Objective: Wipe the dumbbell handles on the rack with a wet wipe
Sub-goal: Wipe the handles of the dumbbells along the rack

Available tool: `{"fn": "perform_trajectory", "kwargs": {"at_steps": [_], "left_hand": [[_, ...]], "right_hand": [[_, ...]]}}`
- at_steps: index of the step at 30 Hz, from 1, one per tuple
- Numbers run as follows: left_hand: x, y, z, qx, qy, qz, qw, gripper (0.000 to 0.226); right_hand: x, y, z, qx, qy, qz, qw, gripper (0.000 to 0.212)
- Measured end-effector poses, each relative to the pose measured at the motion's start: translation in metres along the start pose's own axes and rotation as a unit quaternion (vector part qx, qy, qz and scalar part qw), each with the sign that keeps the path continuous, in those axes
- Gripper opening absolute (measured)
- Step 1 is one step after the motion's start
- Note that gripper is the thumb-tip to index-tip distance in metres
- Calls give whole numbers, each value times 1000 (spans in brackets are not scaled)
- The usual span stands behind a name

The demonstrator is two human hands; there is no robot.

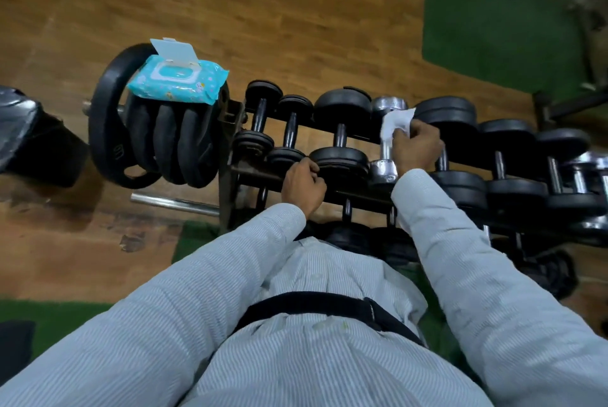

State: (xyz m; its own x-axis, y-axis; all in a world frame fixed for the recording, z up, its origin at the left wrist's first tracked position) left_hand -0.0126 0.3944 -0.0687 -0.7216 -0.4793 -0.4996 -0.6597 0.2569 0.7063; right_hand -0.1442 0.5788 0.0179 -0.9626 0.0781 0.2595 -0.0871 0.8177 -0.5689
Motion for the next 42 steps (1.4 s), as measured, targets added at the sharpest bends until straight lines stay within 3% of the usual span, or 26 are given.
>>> {"fn": "perform_trajectory", "kwargs": {"at_steps": [2, 5, 8, 10, 12, 16, 18, 20, 23, 26, 29, 32, 34, 38, 42], "left_hand": [[-2, 0, 0, -3, 3, -6, 1000, 19], [-5, 1, 0, -2, 11, -13, 1000, 19], [-6, 3, 1, -4, 18, -15, 1000, 19], [-5, 3, 0, -7, 33, -21, 999, 20], [-3, 5, -1, -14, 50, -34, 998, 22], [5, 13, 2, -24, 83, -62, 994, 20], [10, 21, 4, -28, 101, -69, 992, 19], [13, 31, 6, -28, 117, -73, 990, 17], [15, 44, 13, -11, 127, -76, 989, 12], [14, 49, 22, 50, 142, -69, 986, 27], [12, 50, 29, 87, 158, -65, 981, 36], [11, 54, 31, 96, 166, -86, 978, 44], [10, 58, 32, 102, 174, -108, 973, 48], [10, 64, 36, 96, 184, -141, 968, 39], [6, 69, 41, 77, 195, -153, 966, 36]], "right_hand": [[1, -11, -2, -143, 43, -160, 976, 6], [-2, -22, 21, -132, -2, -240, 962, 32], [-6, -22, 58, -44, -217, -171, 960, 15], [-9, -18, 76, -7, -392, -83, 916, 24], [-5, -16, 78, -12, -458, -33, 888, 26], [11, 5, 84, -29, -489, 0, 872, 56], [14, 21, 94, 33, -502, 50, 863, 50], [19, 26, 102, 126, -502, 114, 848, 31], [31, 28, 113, 254, -497, 199, 806, 21], [35, 33, 121, 344, -503, 250, 752, 19], [36, 45, 141, 348, -505, 298, 731, 40], [38, 57, 171, 359, -521, 327, 702, 78], [38, 51, 171, 377, -525, 339, 683, 71], [37, 34, 161, 424, -513, 352, 658, 32], [36, 35, 167, 400, -533, 334, 666, 42]]}}
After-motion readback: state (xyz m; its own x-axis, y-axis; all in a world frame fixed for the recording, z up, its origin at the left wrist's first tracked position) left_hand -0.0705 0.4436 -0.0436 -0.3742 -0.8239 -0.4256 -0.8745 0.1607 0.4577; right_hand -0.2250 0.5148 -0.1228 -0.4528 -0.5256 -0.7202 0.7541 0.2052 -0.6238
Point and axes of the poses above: each hand's wrist, its own x-axis towards the middle knuckle, its own z-axis out of the palm, y = z × x, the point moved 3 cm from there along x, towards the middle knuckle, and after that the axes turned 14 degrees about -z, right-handed, at the moved point
